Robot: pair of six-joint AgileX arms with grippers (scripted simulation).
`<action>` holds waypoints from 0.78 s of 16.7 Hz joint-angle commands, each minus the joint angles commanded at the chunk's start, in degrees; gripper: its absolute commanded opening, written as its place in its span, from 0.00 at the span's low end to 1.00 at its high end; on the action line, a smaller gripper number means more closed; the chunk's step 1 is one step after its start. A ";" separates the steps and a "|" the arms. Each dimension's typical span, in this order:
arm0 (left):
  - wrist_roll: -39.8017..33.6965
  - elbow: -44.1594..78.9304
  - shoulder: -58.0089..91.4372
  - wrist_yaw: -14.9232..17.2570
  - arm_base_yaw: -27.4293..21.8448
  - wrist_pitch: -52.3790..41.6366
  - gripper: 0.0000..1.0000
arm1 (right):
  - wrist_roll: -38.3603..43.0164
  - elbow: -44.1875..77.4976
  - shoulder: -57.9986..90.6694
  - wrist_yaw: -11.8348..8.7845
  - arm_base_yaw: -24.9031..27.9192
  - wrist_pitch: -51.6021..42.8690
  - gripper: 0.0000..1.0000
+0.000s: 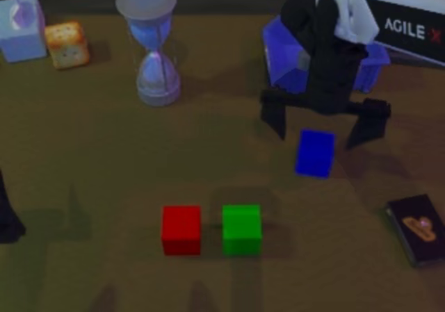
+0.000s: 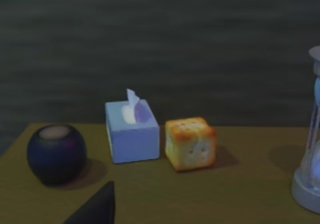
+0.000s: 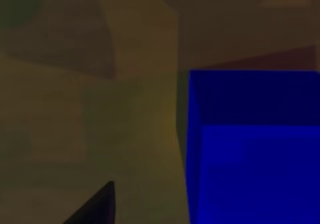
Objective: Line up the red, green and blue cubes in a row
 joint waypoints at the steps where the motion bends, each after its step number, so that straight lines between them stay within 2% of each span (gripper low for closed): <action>1: 0.00 0.00 0.00 0.00 0.00 0.00 1.00 | 0.05 -1.48 0.74 0.01 0.03 2.45 1.00; 4: 0.00 0.00 0.00 0.00 0.00 0.00 1.00 | 0.17 -5.03 2.58 0.03 0.14 7.73 1.00; 8: 0.00 0.00 0.00 0.00 0.00 0.00 1.00 | 0.20 -5.54 2.88 0.03 0.16 8.37 1.00; 13: 0.00 0.00 0.00 0.00 0.00 0.00 1.00 | 0.20 -5.54 2.88 0.03 0.16 8.37 0.62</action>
